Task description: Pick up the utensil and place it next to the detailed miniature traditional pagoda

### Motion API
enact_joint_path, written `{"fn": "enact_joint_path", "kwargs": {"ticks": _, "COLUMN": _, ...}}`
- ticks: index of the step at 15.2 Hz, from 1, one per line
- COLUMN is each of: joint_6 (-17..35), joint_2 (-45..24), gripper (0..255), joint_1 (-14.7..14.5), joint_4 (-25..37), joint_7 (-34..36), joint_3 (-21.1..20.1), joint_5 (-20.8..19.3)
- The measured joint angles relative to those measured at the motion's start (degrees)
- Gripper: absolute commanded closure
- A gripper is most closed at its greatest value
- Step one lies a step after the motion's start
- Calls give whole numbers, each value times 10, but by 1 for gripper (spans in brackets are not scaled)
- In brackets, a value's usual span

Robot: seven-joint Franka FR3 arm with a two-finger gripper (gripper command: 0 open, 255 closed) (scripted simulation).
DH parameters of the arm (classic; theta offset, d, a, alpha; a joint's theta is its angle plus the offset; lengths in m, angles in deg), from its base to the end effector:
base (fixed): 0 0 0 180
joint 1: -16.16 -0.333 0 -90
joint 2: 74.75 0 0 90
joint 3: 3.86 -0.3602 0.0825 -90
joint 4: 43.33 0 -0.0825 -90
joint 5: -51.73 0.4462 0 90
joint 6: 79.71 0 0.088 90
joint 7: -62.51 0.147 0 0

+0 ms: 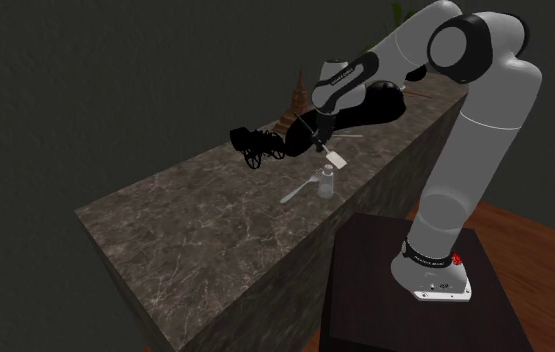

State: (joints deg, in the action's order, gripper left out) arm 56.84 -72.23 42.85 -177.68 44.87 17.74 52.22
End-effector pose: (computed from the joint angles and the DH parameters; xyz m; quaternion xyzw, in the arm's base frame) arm 0.3690 -0.4130 0.3194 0.9628 -0.2671 0.0393 0.0122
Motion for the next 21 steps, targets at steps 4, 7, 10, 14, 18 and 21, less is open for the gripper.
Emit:
{"fn": "enact_joint_path", "kwargs": {"ticks": 4, "joint_6": 1, "joint_2": -1, "gripper": 0, "joint_1": 0, "joint_4": -2, "joint_7": 1, "joint_3": 0, "joint_5": 0}}
{"fn": "enact_joint_path", "kwargs": {"ticks": 7, "joint_6": 1, "joint_2": -1, "gripper": 0, "joint_1": -1, "joint_4": -8, "joint_7": 3, "joint_3": -1, "joint_5": -1}}
{"fn": "enact_joint_path", "kwargs": {"ticks": 10, "joint_6": 0, "joint_2": -2, "gripper": 0, "joint_1": 0, "joint_4": -6, "joint_7": 2, "joint_3": 0, "joint_5": -1}}
{"fn": "enact_joint_path", "kwargs": {"ticks": 14, "joint_6": -60, "joint_2": 36, "gripper": 0, "joint_1": 1, "joint_4": 19, "joint_7": 14, "joint_3": -2, "joint_5": -19}}
{"fn": "enact_joint_path", "kwargs": {"ticks": 18, "joint_6": -75, "joint_2": 46, "gripper": 0, "joint_1": 2, "joint_4": 23, "joint_7": 18, "joint_3": -3, "joint_5": -23}}
{"fn": "enact_joint_path", "kwargs": {"ticks": 21, "joint_6": -76, "joint_2": 46, "gripper": 0, "joint_1": 2, "joint_4": 23, "joint_7": 18, "joint_3": -4, "joint_5": -24}}
